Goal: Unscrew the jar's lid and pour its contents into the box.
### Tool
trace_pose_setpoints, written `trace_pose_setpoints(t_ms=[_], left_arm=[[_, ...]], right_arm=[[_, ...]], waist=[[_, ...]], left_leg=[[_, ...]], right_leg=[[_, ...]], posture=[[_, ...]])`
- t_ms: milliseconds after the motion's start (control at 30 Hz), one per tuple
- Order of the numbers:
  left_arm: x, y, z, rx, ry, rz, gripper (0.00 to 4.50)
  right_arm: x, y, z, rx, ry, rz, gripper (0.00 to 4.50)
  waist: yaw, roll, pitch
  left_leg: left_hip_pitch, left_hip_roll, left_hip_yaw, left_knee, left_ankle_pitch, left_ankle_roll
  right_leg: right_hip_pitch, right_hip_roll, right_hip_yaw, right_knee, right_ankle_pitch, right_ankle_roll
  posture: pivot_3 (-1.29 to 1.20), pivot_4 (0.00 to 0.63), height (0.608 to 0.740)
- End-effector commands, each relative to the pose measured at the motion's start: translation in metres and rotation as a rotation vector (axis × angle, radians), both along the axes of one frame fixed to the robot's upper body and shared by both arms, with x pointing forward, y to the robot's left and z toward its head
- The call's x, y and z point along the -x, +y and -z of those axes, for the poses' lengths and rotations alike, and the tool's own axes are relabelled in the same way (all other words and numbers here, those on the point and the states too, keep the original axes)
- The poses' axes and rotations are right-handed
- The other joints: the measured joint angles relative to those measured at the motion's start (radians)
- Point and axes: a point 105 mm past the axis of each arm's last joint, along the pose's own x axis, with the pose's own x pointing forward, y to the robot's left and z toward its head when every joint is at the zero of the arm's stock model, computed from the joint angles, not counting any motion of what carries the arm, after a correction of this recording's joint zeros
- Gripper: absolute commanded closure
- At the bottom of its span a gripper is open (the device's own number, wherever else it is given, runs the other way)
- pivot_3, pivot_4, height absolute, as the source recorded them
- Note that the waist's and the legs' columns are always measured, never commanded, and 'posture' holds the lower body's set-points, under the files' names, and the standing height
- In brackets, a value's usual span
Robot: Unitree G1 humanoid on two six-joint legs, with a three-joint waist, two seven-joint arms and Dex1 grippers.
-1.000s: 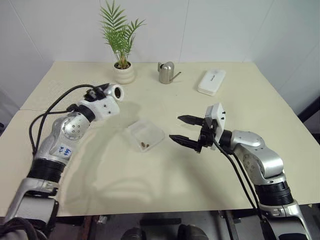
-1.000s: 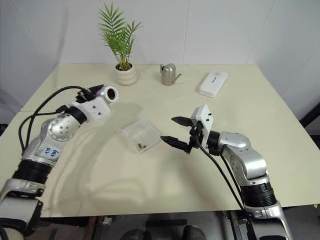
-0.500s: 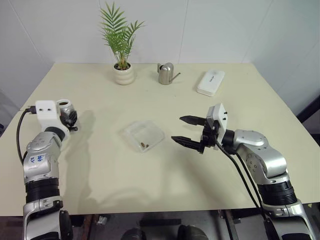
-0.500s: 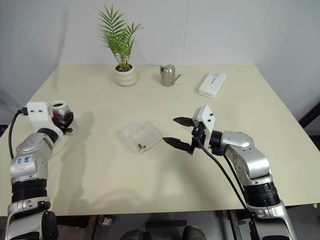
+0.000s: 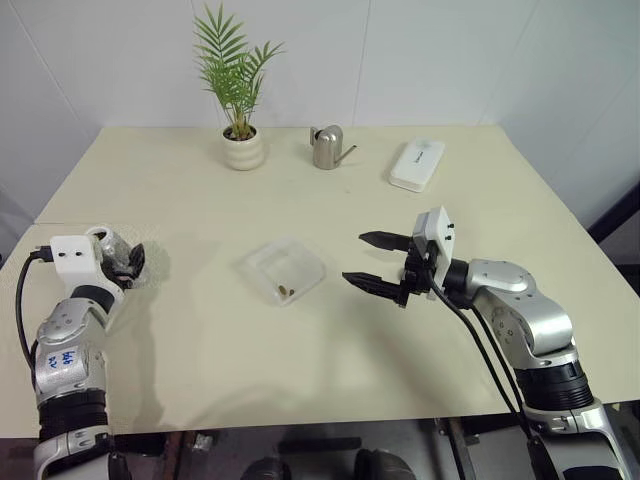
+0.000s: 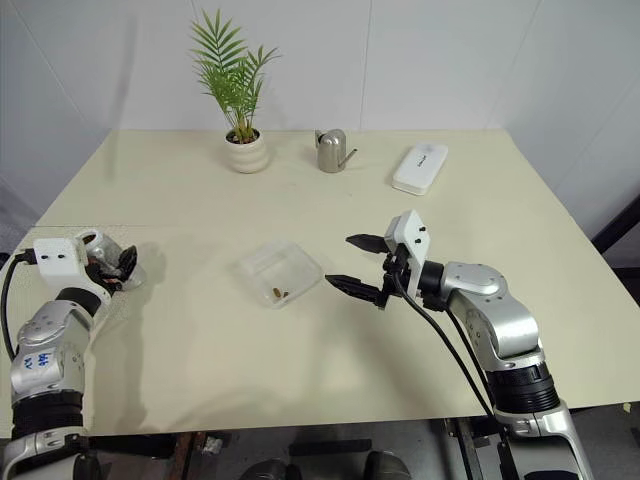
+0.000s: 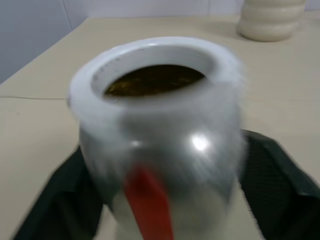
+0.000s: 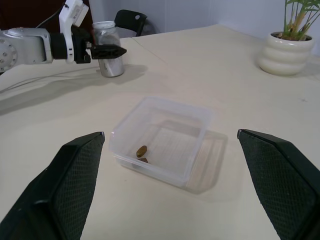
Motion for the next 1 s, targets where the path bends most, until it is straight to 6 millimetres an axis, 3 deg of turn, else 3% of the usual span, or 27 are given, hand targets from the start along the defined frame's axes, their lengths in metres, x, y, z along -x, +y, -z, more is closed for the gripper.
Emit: trace_pose_setpoints(t_ms=[33,233,400,567,667,767,900,1000], left_arm=[[0.014,0.011,-0.021,-0.028,-0.095,-0.038,0.01],[0.037,0.025,-0.01,-0.091,-0.007,-0.055,0.01],[0.073,0.044,-0.007,-0.14,0.025,-0.104,0.01],[0.095,0.051,-0.023,-0.266,0.049,-0.055,0.01],[0.099,0.037,-0.032,-0.349,0.071,0.068,0.01],[0.102,0.012,-0.038,-0.435,0.086,0.234,0.01],[0.111,-0.046,-0.042,-0.568,0.085,0.611,0.01],[0.112,-0.07,-0.034,-0.678,0.144,0.8,0.01]], right_arm=[[0.002,0.003,-0.014,-0.007,-0.071,-0.028,0.0],[0.003,0.002,-0.013,0.01,-0.107,-0.055,0.0],[0.007,0.002,-0.017,-0.019,-0.128,-0.085,0.0],[0.017,0.001,-0.014,-0.014,-0.12,-0.16,0.0],[0.014,-0.004,-0.017,-0.02,-0.126,-0.152,0.0],[0.01,-0.012,-0.019,-0.012,-0.12,-0.133,0.0],[0.002,-0.033,-0.02,0.019,-0.128,-0.049,0.0],[0.001,-0.046,-0.017,0.071,-0.154,-0.02,0.0]], waist=[[0.0,0.0,0.0],[-0.003,0.0,0.0],[-0.008,0.0,0.0],[-0.009,0.0,0.0],[-0.008,0.0,0.0],[-0.009,0.001,0.0],[-0.009,0.001,0.001],[-0.012,0.002,0.001]], left_leg=[[0.0,0.0,0.0,0.0,0.0,0.0],[0.0,0.001,0.001,-0.001,-0.001,0.0],[0.001,0.001,0.001,-0.002,-0.002,0.0],[0.001,0.003,0.001,-0.002,-0.003,-0.001],[0.001,0.003,0.001,-0.003,-0.004,-0.001],[0.001,0.004,0.001,-0.003,-0.008,-0.004],[0.0,0.006,0.002,-0.004,-0.008,-0.004],[0.001,0.007,0.002,-0.005,-0.009,-0.004]], right_leg=[[0.0,0.0,0.0,0.0,0.0,0.0],[-0.001,0.0,-0.001,-0.001,0.0,0.0],[-0.001,-0.001,0.0,-0.002,0.0,0.0],[-0.001,-0.001,-0.001,-0.003,0.0,-0.001],[-0.001,-0.003,-0.001,-0.005,0.001,-0.002],[0.0,-0.004,-0.001,-0.009,0.002,-0.003],[-0.001,-0.002,-0.001,-0.01,0.003,-0.004],[-0.001,-0.001,-0.001,-0.012,0.002,-0.004]], posture=[[0.0,0.15,0.74],[0.0,0.15,0.74],[0.0,0.15,0.74],[0.0,0.15,0.74],[0.0,0.15,0.74],[0.0,0.15,0.74],[0.0,0.15,0.74],[0.0,0.15,0.74]])
